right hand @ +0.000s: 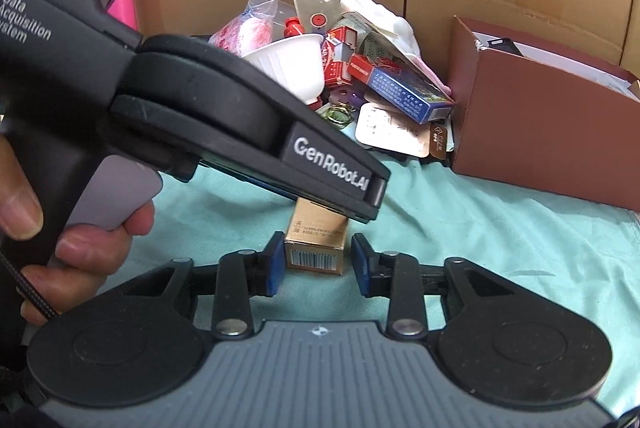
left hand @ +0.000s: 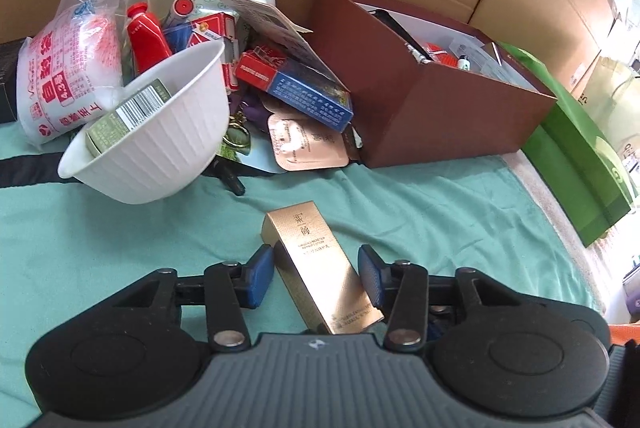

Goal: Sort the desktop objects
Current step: 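Carry the gold cosmetic box into the shoe box and release it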

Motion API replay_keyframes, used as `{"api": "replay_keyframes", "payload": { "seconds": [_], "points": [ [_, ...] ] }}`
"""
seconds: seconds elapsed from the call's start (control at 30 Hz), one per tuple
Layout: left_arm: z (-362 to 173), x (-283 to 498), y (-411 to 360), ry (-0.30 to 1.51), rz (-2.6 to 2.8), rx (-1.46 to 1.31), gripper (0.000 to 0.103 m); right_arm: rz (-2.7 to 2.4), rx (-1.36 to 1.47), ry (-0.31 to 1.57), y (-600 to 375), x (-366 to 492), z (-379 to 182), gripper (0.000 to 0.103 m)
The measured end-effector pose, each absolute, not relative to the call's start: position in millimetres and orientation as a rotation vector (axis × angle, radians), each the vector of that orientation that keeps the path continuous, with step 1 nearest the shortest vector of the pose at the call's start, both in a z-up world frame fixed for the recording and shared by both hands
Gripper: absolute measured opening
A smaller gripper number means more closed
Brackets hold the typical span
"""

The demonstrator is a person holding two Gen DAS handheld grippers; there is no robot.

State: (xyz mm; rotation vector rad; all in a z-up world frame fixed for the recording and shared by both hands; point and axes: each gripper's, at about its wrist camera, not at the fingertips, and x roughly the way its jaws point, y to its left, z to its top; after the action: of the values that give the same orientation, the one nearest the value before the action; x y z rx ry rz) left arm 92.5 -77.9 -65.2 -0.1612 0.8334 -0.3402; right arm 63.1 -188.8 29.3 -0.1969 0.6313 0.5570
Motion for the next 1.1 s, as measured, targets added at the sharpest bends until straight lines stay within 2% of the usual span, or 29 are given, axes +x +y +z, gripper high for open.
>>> {"api": "replay_keyframes", "payload": {
  "seconds": [0.23,0.63,1.1],
  "points": [
    [-52,83,-90,0.795,-0.354,-0.137,0.046,0.534,-0.196,0.590,-198,54,39,0.032],
    [16,92,-149,0.592,-0.465,-0.046,0.046,0.395,-0.167,0.387,-247,60,98,0.032],
    [41,168,-189,0.540,-0.566,-0.100,0.046,0.285,-0.152,0.306,-284,131,126,0.032]
  ]
}}
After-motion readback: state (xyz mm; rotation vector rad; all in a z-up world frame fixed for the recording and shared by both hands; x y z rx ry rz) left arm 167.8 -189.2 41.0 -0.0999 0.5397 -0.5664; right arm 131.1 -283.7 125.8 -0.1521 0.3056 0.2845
